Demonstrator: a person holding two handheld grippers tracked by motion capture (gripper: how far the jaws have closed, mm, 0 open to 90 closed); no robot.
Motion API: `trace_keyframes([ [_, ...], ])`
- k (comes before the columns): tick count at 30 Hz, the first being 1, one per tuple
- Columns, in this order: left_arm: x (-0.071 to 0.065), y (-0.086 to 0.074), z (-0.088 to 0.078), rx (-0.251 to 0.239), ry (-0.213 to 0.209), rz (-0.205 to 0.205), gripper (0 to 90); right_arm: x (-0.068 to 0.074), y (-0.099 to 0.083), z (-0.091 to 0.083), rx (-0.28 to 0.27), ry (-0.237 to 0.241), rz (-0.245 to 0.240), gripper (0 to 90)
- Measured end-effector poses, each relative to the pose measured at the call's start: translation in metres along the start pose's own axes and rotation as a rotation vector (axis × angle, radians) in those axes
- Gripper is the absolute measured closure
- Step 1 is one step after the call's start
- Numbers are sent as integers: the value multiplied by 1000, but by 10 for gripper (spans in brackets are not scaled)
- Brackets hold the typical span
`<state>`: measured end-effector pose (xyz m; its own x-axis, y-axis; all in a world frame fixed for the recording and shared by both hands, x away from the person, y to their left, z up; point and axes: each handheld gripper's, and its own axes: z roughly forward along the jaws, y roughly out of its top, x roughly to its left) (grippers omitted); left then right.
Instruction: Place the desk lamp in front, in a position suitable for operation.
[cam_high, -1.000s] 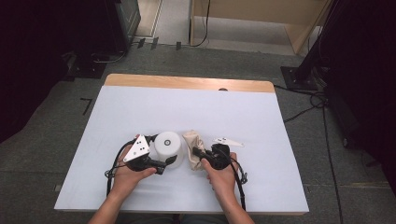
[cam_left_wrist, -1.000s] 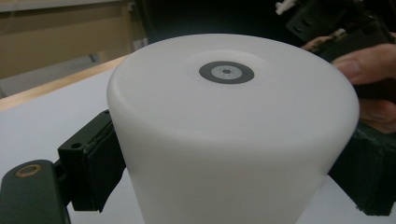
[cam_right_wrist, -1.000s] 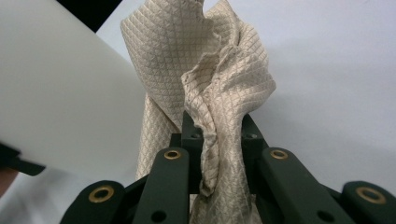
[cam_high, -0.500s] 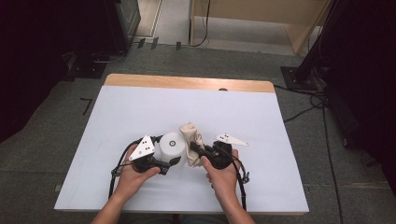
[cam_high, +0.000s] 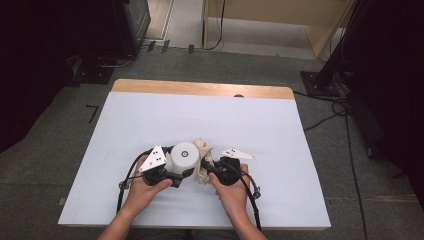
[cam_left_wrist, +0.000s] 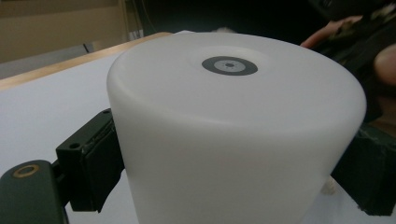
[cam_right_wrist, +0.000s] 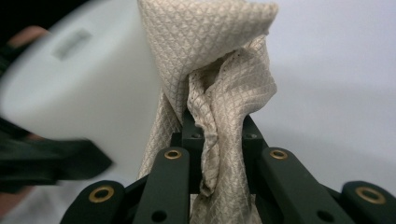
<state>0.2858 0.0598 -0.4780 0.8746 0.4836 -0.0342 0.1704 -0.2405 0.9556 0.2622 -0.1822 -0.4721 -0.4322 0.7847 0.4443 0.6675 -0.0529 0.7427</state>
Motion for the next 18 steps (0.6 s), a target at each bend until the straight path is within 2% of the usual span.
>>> trace_keyframes([
  [4,0,0,0,2,2,2,81,-11,-12,15,73,-18,31,789],
  [8,0,0,0,1,3,1,81,-11,-13,16,80,-19,40,789],
  [10,-1,0,0,3,5,1,81,-9,-8,11,57,-4,45,789],
  [15,-1,0,0,1,4,-1,81,3,10,-10,-42,48,45,790],
  [18,-1,0,0,1,4,-1,81,12,20,-23,-95,73,23,790],
])
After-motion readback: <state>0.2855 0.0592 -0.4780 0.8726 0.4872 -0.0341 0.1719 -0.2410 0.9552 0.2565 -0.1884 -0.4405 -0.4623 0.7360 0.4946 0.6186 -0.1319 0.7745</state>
